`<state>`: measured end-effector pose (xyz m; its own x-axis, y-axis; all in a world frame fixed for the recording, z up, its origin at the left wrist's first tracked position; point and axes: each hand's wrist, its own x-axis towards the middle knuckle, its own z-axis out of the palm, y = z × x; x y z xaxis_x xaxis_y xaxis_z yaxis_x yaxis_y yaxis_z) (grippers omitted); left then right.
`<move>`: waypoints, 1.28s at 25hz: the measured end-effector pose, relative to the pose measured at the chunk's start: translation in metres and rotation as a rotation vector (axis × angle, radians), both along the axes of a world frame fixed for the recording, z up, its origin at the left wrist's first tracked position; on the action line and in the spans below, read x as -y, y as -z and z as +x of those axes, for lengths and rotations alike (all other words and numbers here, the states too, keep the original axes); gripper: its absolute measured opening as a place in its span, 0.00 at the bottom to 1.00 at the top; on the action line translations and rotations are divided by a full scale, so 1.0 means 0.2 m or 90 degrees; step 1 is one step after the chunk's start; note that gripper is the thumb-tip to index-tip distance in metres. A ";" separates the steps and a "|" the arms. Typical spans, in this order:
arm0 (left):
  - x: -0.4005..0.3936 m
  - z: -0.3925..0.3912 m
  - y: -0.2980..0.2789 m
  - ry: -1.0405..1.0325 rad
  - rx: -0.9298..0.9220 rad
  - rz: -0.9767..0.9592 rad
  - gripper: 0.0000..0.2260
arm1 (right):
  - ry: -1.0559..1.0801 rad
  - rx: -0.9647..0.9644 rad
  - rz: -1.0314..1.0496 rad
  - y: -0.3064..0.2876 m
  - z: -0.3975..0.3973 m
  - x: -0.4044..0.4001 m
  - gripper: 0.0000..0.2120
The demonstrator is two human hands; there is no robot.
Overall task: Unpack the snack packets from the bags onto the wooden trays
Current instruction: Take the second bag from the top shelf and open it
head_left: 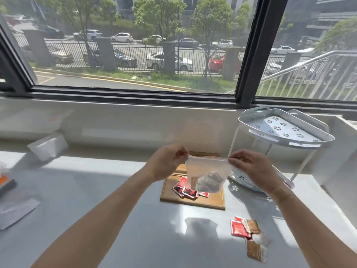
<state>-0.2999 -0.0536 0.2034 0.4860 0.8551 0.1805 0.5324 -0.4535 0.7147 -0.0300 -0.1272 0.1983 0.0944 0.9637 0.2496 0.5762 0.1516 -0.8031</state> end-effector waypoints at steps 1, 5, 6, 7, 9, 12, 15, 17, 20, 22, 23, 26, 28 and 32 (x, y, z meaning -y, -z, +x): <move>0.04 -0.04 0.08 -0.010 0.002 -0.015 0.02 | 0.001 -0.010 -0.018 0.09 -0.04 0.03 0.07; 0.14 -0.17 0.35 -0.037 -0.017 -0.059 0.02 | 0.031 -0.057 -0.094 0.37 -0.20 0.14 0.05; 0.16 -0.19 0.42 -0.044 -0.027 -0.071 0.02 | 0.043 -0.060 -0.105 0.43 -0.24 0.16 0.06; 0.18 -0.22 0.48 -0.053 -0.034 -0.083 0.02 | 0.055 -0.059 -0.112 0.48 -0.28 0.19 0.07; 0.22 -0.27 0.58 -0.071 -0.049 -0.100 0.02 | 0.069 -0.058 -0.126 0.58 -0.36 0.24 0.08; 0.27 -0.30 0.68 -0.100 -0.062 -0.110 0.03 | 0.078 -0.068 -0.166 0.67 -0.43 0.34 0.08; 0.30 -0.29 0.72 -0.153 -0.062 -0.137 0.03 | 0.084 -0.078 -0.190 0.70 -0.49 0.42 0.08; 0.32 -0.25 0.72 -0.201 -0.008 -0.197 0.02 | 0.090 -0.095 -0.194 0.70 -0.54 0.45 0.09; 0.39 -0.17 0.70 -0.269 0.141 -0.360 0.10 | 0.117 -0.079 -0.174 0.74 -0.64 0.50 0.10; 0.44 -0.13 0.68 -0.290 0.179 -0.489 0.12 | 0.116 0.003 -0.115 0.79 -0.69 0.53 0.10; 0.46 -0.12 0.67 -0.283 0.172 -0.544 0.14 | 0.105 0.045 -0.085 0.81 -0.71 0.53 0.10; 0.48 -0.14 0.66 -0.250 0.128 -0.592 0.12 | 0.061 0.121 -0.047 0.85 -0.74 0.53 0.10; 0.47 -0.15 0.65 -0.244 0.122 -0.594 0.06 | 0.034 0.128 -0.040 0.86 -0.74 0.52 0.09; 0.43 -0.18 0.63 -0.257 0.097 -0.611 0.05 | -0.029 0.097 -0.112 0.80 -0.73 0.47 0.09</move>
